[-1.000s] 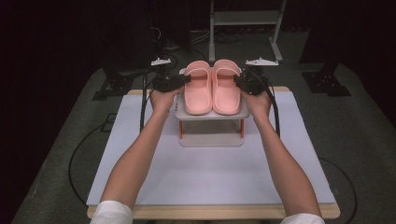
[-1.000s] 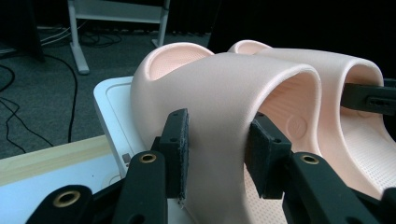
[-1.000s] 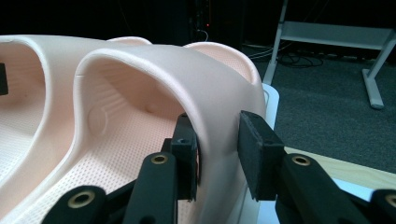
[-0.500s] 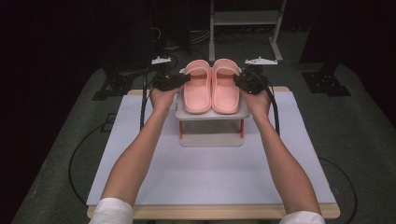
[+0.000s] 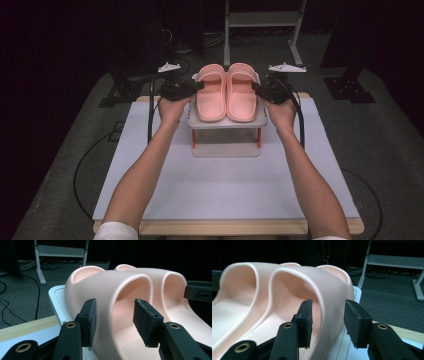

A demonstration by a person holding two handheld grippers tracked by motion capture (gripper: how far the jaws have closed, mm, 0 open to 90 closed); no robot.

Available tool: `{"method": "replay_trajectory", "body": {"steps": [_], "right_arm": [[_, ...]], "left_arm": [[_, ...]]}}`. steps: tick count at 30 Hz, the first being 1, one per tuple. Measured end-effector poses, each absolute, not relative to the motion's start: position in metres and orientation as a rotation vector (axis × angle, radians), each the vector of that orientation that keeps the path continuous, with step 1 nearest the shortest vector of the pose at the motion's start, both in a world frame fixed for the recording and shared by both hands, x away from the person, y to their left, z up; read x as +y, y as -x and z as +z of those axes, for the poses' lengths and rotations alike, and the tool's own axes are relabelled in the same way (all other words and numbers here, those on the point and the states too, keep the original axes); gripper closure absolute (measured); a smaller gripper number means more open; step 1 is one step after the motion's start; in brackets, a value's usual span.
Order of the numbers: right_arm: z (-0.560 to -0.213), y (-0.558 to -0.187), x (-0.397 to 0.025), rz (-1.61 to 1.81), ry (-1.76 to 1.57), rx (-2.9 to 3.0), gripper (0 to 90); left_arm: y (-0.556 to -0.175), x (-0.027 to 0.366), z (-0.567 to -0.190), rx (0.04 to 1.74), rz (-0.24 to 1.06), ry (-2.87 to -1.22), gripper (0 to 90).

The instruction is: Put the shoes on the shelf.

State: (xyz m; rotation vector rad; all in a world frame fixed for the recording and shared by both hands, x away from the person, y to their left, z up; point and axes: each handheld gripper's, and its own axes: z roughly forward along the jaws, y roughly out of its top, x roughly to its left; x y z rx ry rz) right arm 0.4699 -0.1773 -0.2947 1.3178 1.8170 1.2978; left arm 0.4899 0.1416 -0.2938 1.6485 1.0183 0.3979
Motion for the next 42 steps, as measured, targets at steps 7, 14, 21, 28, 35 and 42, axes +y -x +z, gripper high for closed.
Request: {"method": "replay_trajectory", "body": {"steps": [7, 14, 21, 28, 35, 42], "right_arm": [[-0.292, -0.455, -0.184, 1.351, -1.308, 1.825, 55.1], [-0.294, -0.447, -0.192, 1.383, -1.305, 1.824, 54.5], [-0.3, -0.439, -0.197, 1.394, -1.305, 1.835, 54.2], [-0.305, -0.432, -0.201, 1.408, -1.303, 1.846, 53.5], [-0.306, -0.425, -0.205, 1.423, -1.299, 1.85, 52.6], [-0.308, -0.417, -0.207, 1.429, -1.291, 1.862, 51.6]], "left_arm": [[-0.472, 0.145, -0.289, 0.981, 0.403, -1.634, 51.2], [-0.462, 0.145, -0.289, 0.955, 0.394, -1.63, 49.8], [-0.453, 0.145, -0.292, 0.934, 0.375, -1.632, 48.4], [-0.445, 0.147, -0.296, 0.927, 0.365, -1.637, 46.3], [-0.438, 0.151, -0.302, 0.923, 0.351, -1.637, 45.1], [-0.431, 0.156, -0.303, 0.917, 0.347, -1.628, 44.0]]}}
